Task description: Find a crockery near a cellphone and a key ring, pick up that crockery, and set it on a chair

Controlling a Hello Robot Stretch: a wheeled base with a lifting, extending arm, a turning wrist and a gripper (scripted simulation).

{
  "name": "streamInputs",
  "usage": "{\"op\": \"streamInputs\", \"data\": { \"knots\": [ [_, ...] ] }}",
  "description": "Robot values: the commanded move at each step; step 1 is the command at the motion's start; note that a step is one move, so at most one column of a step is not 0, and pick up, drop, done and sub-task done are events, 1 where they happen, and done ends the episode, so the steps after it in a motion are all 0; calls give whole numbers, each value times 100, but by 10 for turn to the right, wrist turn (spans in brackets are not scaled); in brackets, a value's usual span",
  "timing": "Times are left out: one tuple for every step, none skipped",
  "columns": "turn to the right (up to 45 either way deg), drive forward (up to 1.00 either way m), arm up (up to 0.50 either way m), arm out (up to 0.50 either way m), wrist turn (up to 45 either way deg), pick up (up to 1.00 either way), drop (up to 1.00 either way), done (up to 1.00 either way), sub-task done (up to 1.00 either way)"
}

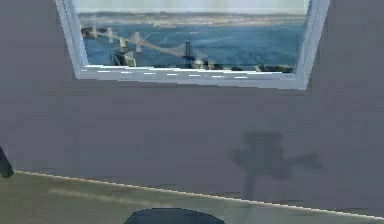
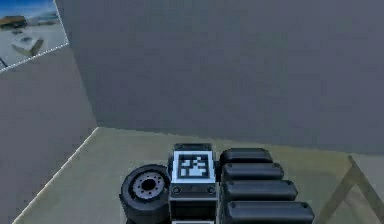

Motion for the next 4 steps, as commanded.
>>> {"op": "streamInputs", "data": {
  "knots": [
    [-450, 0, 0, 0, 0, 0, 0, 0, 0],
    [-330, 0, 0, 0, 0, 0, 0, 0, 0],
    [0, 25, 0, 0, 0, 0, 0, 0, 0],
    [450, 0, 0, 0, 0, 0, 0, 0, 0]
  ]
}}
